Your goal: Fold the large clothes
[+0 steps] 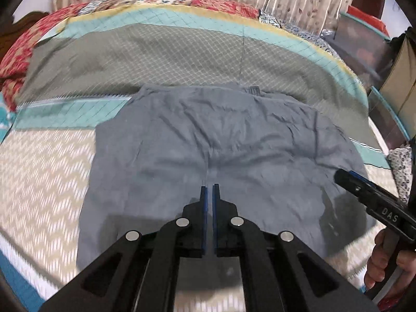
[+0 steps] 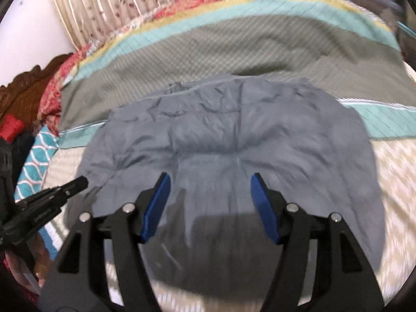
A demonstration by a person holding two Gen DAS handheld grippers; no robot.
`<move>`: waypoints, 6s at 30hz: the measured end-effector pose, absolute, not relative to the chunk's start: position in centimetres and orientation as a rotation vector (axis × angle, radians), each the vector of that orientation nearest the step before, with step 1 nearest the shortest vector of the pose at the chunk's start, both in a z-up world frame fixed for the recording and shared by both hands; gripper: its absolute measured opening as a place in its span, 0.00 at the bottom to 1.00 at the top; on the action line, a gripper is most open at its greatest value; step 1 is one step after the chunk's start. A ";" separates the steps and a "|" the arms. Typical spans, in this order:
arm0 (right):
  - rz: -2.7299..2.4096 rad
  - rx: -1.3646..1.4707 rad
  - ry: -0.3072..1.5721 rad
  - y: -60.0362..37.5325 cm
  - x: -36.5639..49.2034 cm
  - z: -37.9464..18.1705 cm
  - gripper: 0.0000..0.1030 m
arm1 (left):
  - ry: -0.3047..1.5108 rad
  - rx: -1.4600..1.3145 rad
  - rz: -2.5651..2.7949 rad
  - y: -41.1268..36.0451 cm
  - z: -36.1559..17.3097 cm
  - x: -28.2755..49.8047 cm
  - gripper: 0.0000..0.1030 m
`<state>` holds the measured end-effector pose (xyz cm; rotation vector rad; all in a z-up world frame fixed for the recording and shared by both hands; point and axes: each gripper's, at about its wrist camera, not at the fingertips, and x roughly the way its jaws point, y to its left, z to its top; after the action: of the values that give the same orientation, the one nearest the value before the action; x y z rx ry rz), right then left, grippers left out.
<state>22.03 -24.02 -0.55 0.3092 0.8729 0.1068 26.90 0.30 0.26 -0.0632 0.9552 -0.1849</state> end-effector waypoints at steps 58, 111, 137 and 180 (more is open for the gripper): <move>0.024 0.358 1.061 -19.9 -8.9 -5.5 0.75 | 1.073 0.115 -0.005 -0.7 -5.2 -1.7 0.40; 0.098 0.341 0.878 -16.5 -13.3 6.2 0.88 | 0.799 0.137 -0.017 -0.4 6.2 -8.2 0.07; 0.106 0.357 0.917 -16.7 -12.9 5.0 0.88 | 0.854 0.139 -0.016 -0.2 4.7 -7.6 0.07; 0.105 0.375 0.934 -16.5 -13.3 4.6 0.88 | 0.891 0.139 -0.024 -0.1 3.8 -7.6 0.07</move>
<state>-13.31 -16.50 4.57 0.3746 0.9342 0.1053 -7.60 -0.13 3.76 0.1391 0.8909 -0.0236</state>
